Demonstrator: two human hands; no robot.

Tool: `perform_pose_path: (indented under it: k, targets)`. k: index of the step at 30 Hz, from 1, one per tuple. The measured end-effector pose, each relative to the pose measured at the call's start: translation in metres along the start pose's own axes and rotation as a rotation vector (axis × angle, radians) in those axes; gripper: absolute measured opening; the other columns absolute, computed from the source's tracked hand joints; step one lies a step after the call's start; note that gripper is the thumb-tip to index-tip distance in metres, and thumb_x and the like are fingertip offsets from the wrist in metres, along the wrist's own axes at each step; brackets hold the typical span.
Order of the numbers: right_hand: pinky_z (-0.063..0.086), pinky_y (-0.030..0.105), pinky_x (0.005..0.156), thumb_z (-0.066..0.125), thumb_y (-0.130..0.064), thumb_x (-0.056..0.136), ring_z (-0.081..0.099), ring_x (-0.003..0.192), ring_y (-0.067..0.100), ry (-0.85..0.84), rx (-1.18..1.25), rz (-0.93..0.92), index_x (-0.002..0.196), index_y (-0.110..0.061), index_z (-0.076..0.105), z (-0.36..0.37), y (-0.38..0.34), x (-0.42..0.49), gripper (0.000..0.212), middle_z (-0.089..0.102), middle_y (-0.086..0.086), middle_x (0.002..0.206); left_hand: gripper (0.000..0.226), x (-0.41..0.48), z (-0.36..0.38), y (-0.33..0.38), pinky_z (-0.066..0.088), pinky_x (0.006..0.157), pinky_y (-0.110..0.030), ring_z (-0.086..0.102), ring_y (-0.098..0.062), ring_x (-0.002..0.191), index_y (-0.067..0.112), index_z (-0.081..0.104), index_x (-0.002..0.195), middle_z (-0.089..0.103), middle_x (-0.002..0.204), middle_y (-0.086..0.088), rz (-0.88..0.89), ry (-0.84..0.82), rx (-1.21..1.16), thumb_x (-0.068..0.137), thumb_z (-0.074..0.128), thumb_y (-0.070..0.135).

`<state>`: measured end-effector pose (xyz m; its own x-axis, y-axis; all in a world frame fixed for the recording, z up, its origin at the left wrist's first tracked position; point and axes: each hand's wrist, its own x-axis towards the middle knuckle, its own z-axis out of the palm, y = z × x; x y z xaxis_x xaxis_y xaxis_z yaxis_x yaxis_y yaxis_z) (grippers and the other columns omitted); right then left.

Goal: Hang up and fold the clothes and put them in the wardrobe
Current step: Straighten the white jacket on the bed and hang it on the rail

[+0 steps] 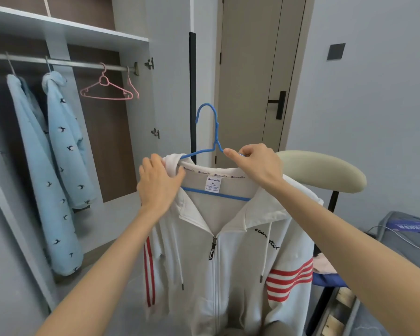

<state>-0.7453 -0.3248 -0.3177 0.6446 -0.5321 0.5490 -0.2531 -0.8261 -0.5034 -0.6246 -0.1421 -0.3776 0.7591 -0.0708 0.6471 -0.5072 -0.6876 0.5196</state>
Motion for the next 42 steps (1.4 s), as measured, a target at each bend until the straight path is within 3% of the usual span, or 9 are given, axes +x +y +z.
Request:
perform_pose_path:
  k: [8,13,17,20,24,28,31,36,42]
  targets:
    - [0.034,0.025,0.051,0.053,-0.07,0.079,0.059,0.065,0.02,0.042,0.022,-0.03,0.061,-0.018,0.059,-0.003,0.005,0.0,0.056,0.054,-0.006,0.053,0.014,0.033,-0.03,0.005,0.046,0.059,-0.033,0.057,-0.026,0.07,0.016,0.051,0.103,0.063,0.085,-0.009,0.252,-0.13,0.098,0.093,0.056,0.025]
    - [0.033,0.026,0.05,0.054,-0.067,0.081,0.054,0.06,0.018,0.044,0.04,-0.051,0.055,-0.02,0.054,-0.004,0.005,-0.002,0.054,0.053,-0.006,0.051,0.009,0.046,-0.036,0.003,0.04,0.062,-0.034,0.054,-0.029,0.073,0.012,0.056,0.097,0.063,0.088,-0.012,0.208,-0.01,0.165,0.093,0.051,0.018]
    - [0.036,0.028,0.052,0.055,-0.067,0.081,0.048,0.054,0.017,0.032,0.101,-0.01,0.051,-0.02,0.048,-0.007,0.01,-0.002,0.055,0.046,-0.006,0.047,0.025,0.046,-0.03,0.002,0.051,0.074,-0.039,0.056,-0.024,0.087,0.018,0.065,0.104,0.061,0.098,-0.007,0.281,-0.188,-0.051,0.098,0.045,0.031]
    - [0.034,0.027,0.052,0.056,-0.068,0.079,0.045,0.052,0.015,0.023,0.132,0.005,0.049,-0.021,0.046,-0.008,0.015,-0.005,0.057,0.045,-0.007,0.046,0.035,0.048,-0.024,-0.008,0.038,0.084,-0.04,0.048,-0.035,0.105,0.014,0.059,0.09,0.054,0.102,-0.015,0.091,-0.199,-0.214,0.1,0.031,0.033]
    - [0.035,0.027,0.053,0.056,-0.069,0.078,0.047,0.054,0.016,0.037,0.151,0.013,0.05,-0.02,0.048,-0.009,0.016,-0.008,0.057,0.047,-0.006,0.048,0.041,0.048,-0.01,-0.031,0.037,0.105,-0.039,0.044,-0.037,0.12,0.011,0.057,0.121,0.036,0.139,-0.018,-0.425,-0.231,-0.334,0.097,0.039,0.04]
    - [0.035,0.027,0.053,0.056,-0.07,0.078,0.049,0.055,0.016,0.036,0.14,0.002,0.054,-0.02,0.054,-0.006,0.013,-0.009,0.055,0.05,-0.006,0.049,0.044,0.045,-0.008,-0.035,0.056,0.084,-0.041,0.057,-0.027,0.101,0.007,0.04,0.113,0.047,0.129,-0.014,-0.663,-0.17,-0.703,0.09,0.059,0.04]
    - [0.032,0.027,0.051,0.056,-0.07,0.078,0.045,0.053,0.015,0.044,0.122,-0.004,0.056,-0.017,0.055,-0.003,0.011,-0.01,0.057,0.045,-0.006,0.048,0.051,0.045,-0.009,-0.034,0.054,0.067,-0.035,0.063,-0.025,0.097,0.008,0.038,0.123,0.057,0.114,-0.009,-0.771,-0.275,-0.909,0.091,0.06,0.041]
    - [0.033,0.027,0.052,0.056,-0.069,0.079,0.048,0.053,0.016,0.028,0.136,-0.008,0.056,-0.016,0.055,-0.003,0.014,-0.01,0.057,0.047,-0.006,0.048,0.026,0.048,-0.008,-0.035,0.049,0.059,-0.025,0.056,-0.013,0.069,0.013,0.053,0.075,0.058,0.088,-0.006,-0.707,-0.182,-0.953,0.095,0.059,0.028]
    - [0.029,0.028,0.052,0.057,-0.07,0.076,0.041,0.051,0.014,0.023,0.214,0.051,0.048,-0.019,0.042,0.001,0.024,-0.014,0.06,0.038,-0.009,0.042,0.026,0.051,-0.01,-0.049,0.051,0.084,-0.039,0.054,-0.023,0.09,0.017,0.05,0.074,0.056,0.089,-0.005,-0.807,-0.055,-0.907,0.095,0.055,0.031]
